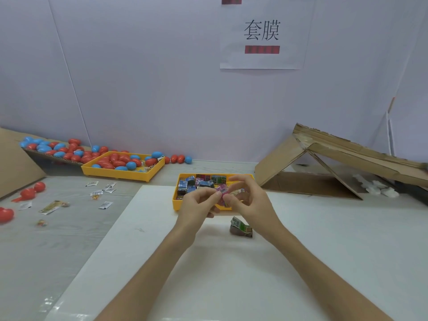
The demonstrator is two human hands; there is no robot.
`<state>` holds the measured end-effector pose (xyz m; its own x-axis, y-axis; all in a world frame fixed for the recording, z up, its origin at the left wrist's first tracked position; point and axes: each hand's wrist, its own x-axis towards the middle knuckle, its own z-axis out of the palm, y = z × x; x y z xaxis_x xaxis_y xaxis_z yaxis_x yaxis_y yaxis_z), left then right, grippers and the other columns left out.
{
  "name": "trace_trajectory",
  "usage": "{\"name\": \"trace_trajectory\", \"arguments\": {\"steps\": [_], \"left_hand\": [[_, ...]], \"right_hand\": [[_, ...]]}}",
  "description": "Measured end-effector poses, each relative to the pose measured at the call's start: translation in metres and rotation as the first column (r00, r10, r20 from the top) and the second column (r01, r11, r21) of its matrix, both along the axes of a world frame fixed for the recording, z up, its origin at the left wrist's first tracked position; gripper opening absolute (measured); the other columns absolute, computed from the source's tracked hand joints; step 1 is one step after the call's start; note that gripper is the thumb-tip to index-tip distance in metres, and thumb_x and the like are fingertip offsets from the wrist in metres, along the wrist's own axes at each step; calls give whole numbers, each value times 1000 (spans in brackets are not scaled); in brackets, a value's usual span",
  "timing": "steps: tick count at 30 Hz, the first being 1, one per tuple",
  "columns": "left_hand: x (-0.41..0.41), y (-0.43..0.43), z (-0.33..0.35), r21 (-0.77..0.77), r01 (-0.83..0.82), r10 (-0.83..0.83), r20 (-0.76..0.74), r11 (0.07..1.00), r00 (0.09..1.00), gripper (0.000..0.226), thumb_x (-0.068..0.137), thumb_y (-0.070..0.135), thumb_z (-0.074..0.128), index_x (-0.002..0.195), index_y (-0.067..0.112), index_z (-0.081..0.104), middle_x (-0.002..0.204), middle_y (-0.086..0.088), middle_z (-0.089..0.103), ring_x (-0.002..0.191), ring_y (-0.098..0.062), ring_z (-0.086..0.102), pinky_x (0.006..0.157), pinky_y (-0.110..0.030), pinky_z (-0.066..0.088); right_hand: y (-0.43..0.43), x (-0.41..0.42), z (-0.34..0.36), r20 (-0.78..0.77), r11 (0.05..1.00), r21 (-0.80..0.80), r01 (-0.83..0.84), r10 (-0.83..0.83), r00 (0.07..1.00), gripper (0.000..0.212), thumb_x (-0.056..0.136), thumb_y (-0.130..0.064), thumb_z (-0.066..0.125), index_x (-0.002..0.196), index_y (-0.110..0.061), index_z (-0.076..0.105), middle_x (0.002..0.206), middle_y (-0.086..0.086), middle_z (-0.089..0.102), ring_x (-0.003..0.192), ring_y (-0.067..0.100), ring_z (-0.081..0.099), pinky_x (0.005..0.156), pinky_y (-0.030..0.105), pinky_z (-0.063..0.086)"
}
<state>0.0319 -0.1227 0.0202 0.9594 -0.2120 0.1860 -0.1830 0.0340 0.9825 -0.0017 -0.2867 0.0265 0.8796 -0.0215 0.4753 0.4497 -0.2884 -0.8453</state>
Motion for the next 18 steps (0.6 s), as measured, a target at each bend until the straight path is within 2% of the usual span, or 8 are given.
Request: {"name": "trace_trajectory", "arguments": {"steps": [2,4,7,11,18], "left_hand": [[-1,-1,-1,43,13,-15,41,999,999,12,98,20,65,94,15,76,78,1,75,68,-12,69,63,-24,54],[-1,-1,-2,60,16,-20,67,998,998,12,97,19,66,92,15,76,77,0,75,67,-11,68,61,-23,53],[-1,0,-2,61,-2,-3,76,998,997,11,95,21,69,90,14,76,75,0,74,64,-9,66,60,-22,53],[-2,0,-1,38,-15,12,74,999,997,14,92,25,72,85,14,75,71,1,73,61,-6,63,58,-20,51],[-4,0,0,67,-27,16,158,997,987,6,90,22,74,85,22,75,70,2,73,63,-5,65,58,-18,51]], "right_hand": [[-1,1,1,-98,998,57,-39,45,994,22,86,-26,77,103,-18,65,83,-5,69,72,13,69,67,27,56],[-3,2,-1,-140,990,111,-91,106,984,14,87,-20,77,88,-12,66,72,-6,68,68,12,66,68,27,57],[-6,3,0,-154,986,149,-74,98,983,10,85,-16,78,80,-12,71,75,3,69,70,14,65,69,29,56],[-5,4,1,-174,983,164,-83,112,978,8,89,-15,75,81,-12,76,74,1,70,68,10,63,65,22,52],[-10,4,4,-194,979,200,-35,74,978,10,91,-13,72,91,-6,78,79,4,74,69,12,61,70,24,54]]}}
